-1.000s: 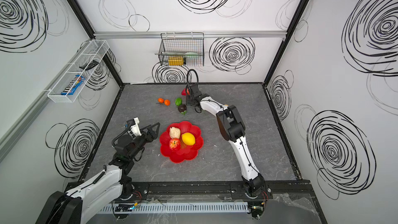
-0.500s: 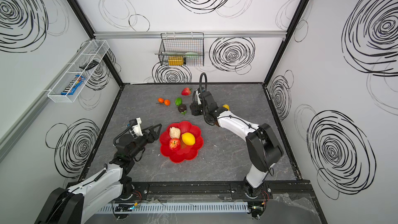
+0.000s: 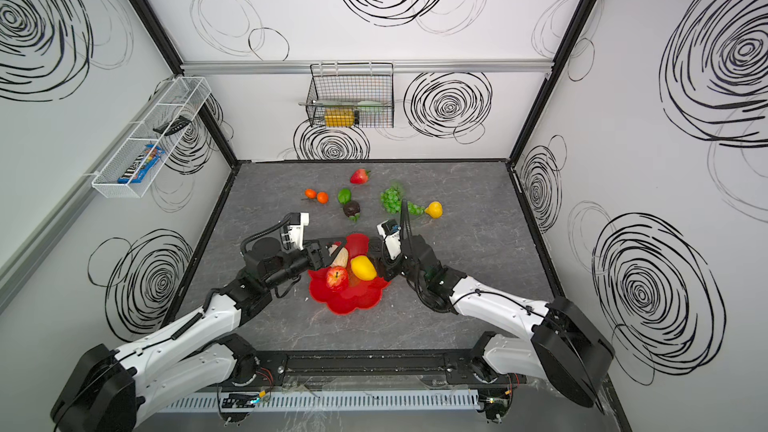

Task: Place and organize the fake fruits in the fruit bowl
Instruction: 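Carry the avocado over the bowl with the right gripper while left moves toward it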

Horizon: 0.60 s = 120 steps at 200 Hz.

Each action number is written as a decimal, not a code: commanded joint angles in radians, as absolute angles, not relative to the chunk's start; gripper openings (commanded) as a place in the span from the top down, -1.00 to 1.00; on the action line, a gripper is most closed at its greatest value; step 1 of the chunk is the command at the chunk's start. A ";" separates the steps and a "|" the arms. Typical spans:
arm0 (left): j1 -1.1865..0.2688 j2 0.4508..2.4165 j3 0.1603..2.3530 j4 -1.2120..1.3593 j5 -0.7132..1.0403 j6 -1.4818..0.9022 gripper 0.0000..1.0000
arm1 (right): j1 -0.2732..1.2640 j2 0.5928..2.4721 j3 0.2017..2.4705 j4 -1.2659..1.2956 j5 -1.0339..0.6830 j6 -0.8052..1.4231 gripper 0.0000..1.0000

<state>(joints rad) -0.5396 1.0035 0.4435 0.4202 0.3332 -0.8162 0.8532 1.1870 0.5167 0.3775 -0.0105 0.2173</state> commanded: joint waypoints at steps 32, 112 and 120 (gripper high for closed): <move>-0.608 1.080 0.569 0.291 0.407 -0.801 -0.81 | 0.932 1.110 0.427 0.625 0.045 0.119 -0.15; -0.645 1.141 0.596 0.341 0.483 -0.833 -0.77 | 1.006 1.127 0.409 0.694 0.130 0.082 -0.14; -0.650 1.151 0.600 0.345 0.488 -0.832 -0.76 | 1.009 1.128 0.409 0.698 0.134 0.083 -0.14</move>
<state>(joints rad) -0.6292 1.1294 0.5575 0.2905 0.4503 -0.8276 0.9928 1.1255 0.4156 0.6250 0.0937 0.1097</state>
